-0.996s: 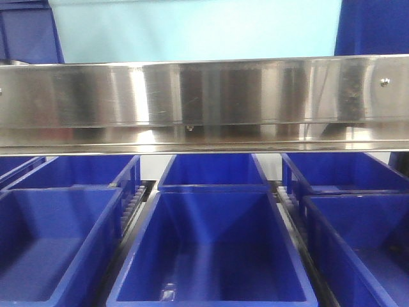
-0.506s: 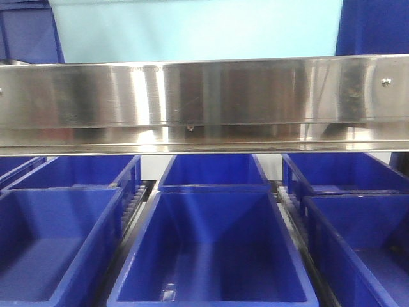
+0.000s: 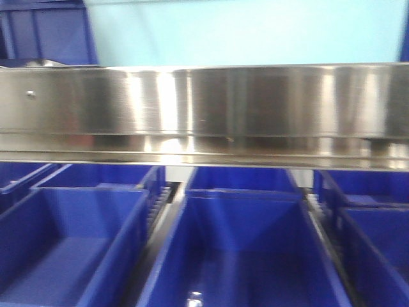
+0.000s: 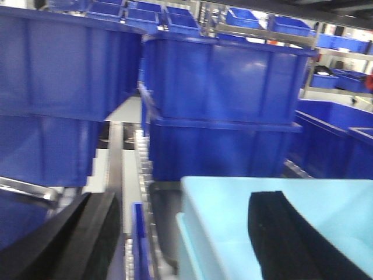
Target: Move two blue bins to right shelf middle
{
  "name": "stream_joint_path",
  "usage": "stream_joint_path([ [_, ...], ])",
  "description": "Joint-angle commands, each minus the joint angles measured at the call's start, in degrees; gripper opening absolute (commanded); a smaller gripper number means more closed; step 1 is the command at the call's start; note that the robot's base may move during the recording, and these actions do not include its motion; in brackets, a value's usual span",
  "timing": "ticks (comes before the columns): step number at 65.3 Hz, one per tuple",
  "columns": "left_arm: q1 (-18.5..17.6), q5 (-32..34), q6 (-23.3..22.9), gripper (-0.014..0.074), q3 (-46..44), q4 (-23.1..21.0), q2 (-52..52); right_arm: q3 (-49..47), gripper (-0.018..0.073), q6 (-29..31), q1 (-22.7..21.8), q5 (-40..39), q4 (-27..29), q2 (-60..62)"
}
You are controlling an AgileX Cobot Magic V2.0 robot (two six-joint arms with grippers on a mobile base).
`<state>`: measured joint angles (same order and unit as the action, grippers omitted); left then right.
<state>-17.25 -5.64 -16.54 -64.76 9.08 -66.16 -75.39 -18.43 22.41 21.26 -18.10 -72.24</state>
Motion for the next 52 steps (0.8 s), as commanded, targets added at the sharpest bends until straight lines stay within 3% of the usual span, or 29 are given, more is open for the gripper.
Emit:
stream_joint_path([
  [1, -0.38, 1.11, 0.16, 0.0381, -0.07, 0.25, 0.57, 0.17, 0.0288, 0.41, 0.01, -0.68, 0.02, 0.54],
  [52, -0.38, 1.11, 0.16, 0.0381, -0.07, 0.25, 0.57, 0.17, 0.0288, 0.41, 0.01, -0.68, 0.02, 0.54],
])
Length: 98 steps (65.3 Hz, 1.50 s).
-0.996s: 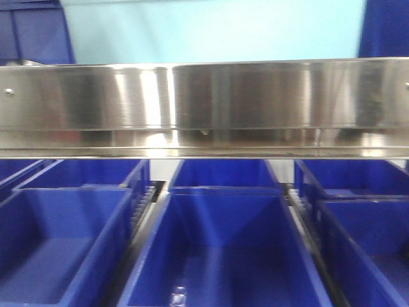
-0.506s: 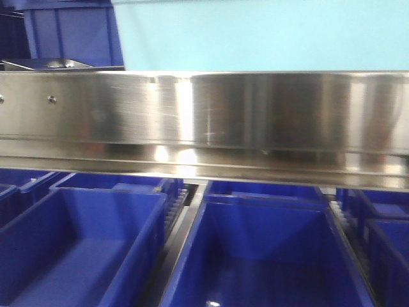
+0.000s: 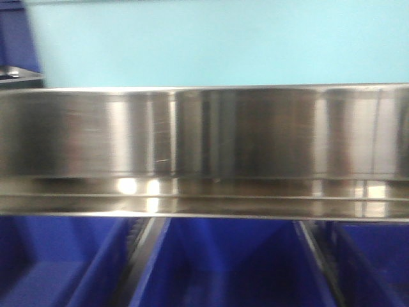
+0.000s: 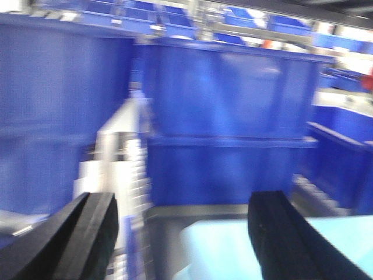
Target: Move two blue bins to right shelf middle
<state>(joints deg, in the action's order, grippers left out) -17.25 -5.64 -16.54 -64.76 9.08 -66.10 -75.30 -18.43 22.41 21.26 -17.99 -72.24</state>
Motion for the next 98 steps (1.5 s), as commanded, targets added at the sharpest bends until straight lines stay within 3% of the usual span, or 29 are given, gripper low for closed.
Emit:
stream_joint_path([
  [1, -0.38, 1.11, 0.16, 0.0381, -0.07, 0.25, 0.51, 0.08, 0.0288, 0.41, 0.01, -0.68, -0.09, 0.54],
  [98, -0.38, 1.11, 0.16, 0.0381, -0.07, 0.25, 0.51, 0.08, 0.0288, 0.41, 0.01, -0.79, -0.09, 0.54],
])
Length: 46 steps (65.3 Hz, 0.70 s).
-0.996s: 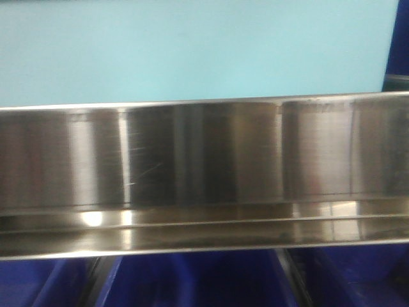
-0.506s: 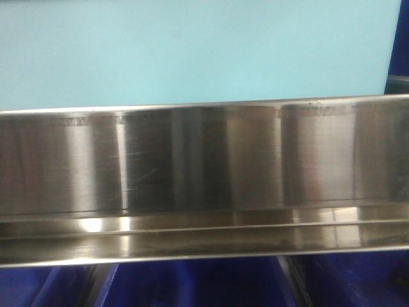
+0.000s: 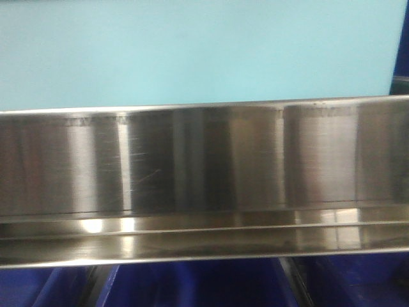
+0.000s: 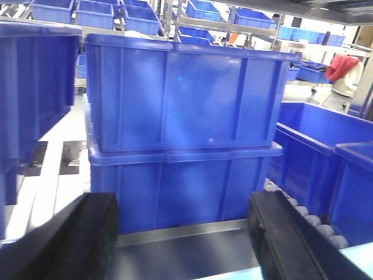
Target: Move two blue bins to right shelf middle
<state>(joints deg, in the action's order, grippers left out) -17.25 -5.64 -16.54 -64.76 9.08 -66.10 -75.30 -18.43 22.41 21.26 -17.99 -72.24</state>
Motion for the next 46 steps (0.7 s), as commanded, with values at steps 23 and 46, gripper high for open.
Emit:
stream_joint_path([
  [23, -0.38, 3.61, 0.16, 0.0381, -0.07, 0.25, 0.51, 0.08, 0.0288, 0.41, 0.01, -0.91, -0.09, 0.54],
  [46, -0.38, 4.80, 0.16, 0.0381, -0.07, 0.25, 0.51, 0.08, 0.0288, 0.41, 0.01, -2.22, -0.09, 0.54],
])
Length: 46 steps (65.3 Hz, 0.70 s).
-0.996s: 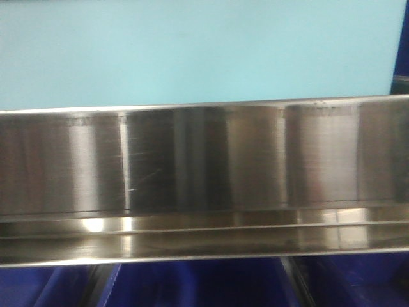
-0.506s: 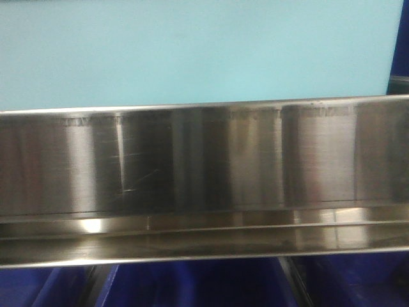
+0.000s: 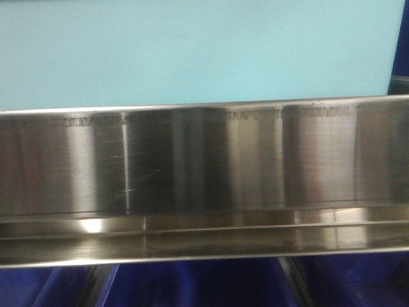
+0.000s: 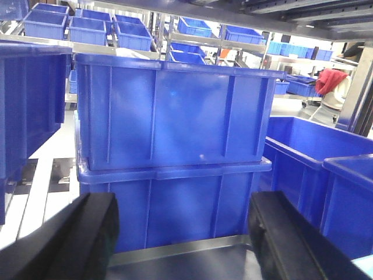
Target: Move two blue bins to right shelf middle
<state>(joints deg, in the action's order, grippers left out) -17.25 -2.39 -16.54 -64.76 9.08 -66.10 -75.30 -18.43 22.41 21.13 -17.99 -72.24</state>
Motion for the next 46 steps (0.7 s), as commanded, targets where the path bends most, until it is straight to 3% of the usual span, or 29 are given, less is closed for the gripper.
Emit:
stream_joint_path([
  [1, -0.38, 1.68, 0.16, 0.0381, -0.07, 0.25, 0.51, 0.08, 0.0288, 0.41, 0.01, -2.37, -0.09, 0.54],
  [46, -0.38, 1.63, 0.16, 0.0381, -0.07, 0.25, 0.51, 0.08, 0.0288, 0.41, 0.01, -1.84, 0.03, 0.54],
])
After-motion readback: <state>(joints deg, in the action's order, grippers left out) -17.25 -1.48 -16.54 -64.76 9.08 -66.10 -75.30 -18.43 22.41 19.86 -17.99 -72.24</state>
